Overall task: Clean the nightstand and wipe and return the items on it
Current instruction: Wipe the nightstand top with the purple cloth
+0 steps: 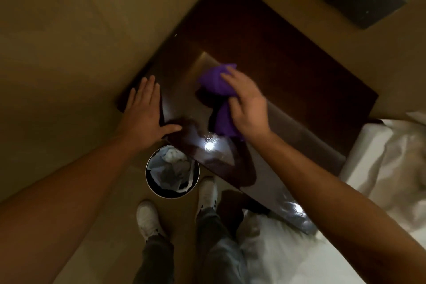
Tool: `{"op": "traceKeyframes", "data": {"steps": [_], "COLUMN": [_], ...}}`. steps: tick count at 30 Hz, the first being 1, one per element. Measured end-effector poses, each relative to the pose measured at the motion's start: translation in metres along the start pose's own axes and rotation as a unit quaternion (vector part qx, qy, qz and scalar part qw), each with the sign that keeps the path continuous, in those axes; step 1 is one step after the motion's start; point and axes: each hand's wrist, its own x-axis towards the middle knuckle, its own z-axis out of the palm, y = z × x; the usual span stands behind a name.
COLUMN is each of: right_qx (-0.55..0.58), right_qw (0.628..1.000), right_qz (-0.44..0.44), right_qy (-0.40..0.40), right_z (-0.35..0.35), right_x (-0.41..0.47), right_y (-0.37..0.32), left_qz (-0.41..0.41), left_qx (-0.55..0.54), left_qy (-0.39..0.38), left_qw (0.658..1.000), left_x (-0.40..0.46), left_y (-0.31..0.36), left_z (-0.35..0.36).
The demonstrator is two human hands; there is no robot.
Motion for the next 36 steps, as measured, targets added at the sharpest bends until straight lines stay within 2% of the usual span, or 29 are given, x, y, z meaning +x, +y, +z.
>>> {"op": "traceKeyframes", "data": {"steps": [2, 4, 7, 10, 13, 18, 24, 27, 29, 32, 36], "right_qx": [-0.03, -0.079, -0.124, -0.166, -0.185, -0.176, -0.166, -0.147, -0.1, -0.013, -0.031], "right_qw": [0.996, 0.987, 0.97, 0.96, 0.966, 0.977, 0.956, 0.948, 0.964, 0.994, 0.998], "right_qz": [0.053, 0.105, 0.191, 0.219, 0.182, 0.044, -0.089, -0.104, -0.077, -0.016, 0.037], "right_qy": [0.063, 0.092, 0.085, 0.057, 0.012, -0.113, -0.225, -0.261, -0.235, -0.103, 0.04], "right_z": [-0.035, -0.065, -0.078, -0.057, -0.032, 0.013, 0.043, 0.046, 0.038, 0.004, -0.077], "right_x": [0.003, 0.007, 0.017, 0.034, 0.053, 0.059, 0.019, -0.001, -0.005, -0.004, -0.001], "right_y": [0.029, 0.065, 0.103, 0.103, 0.079, 0.022, -0.019, -0.031, -0.036, -0.024, 0.027], "left_qz": [0.005, 0.008, 0.009, 0.005, -0.002, -0.003, 0.022, 0.018, 0.012, 0.047, 0.13], "left_qx": [-0.011, -0.013, 0.004, 0.02, 0.018, 0.003, -0.062, -0.071, -0.065, -0.038, -0.011], "left_qy": [0.003, -0.002, -0.017, -0.019, -0.02, -0.017, -0.007, -0.019, -0.017, 0.019, 0.039], "left_qw": [1.0, 1.0, 1.0, 1.0, 1.0, 1.0, 0.998, 0.997, 0.998, 0.998, 0.991], "left_x": [-0.001, -0.002, -0.001, 0.0, 0.001, 0.0, 0.0, 0.003, 0.006, 0.014, 0.04], "left_y": [-0.001, -0.001, 0.0, 0.003, 0.005, 0.002, -0.013, -0.012, -0.008, 0.004, 0.049], "left_z": [-0.001, -0.003, -0.003, -0.001, 0.0, -0.002, -0.002, -0.004, -0.009, -0.02, -0.031]}}
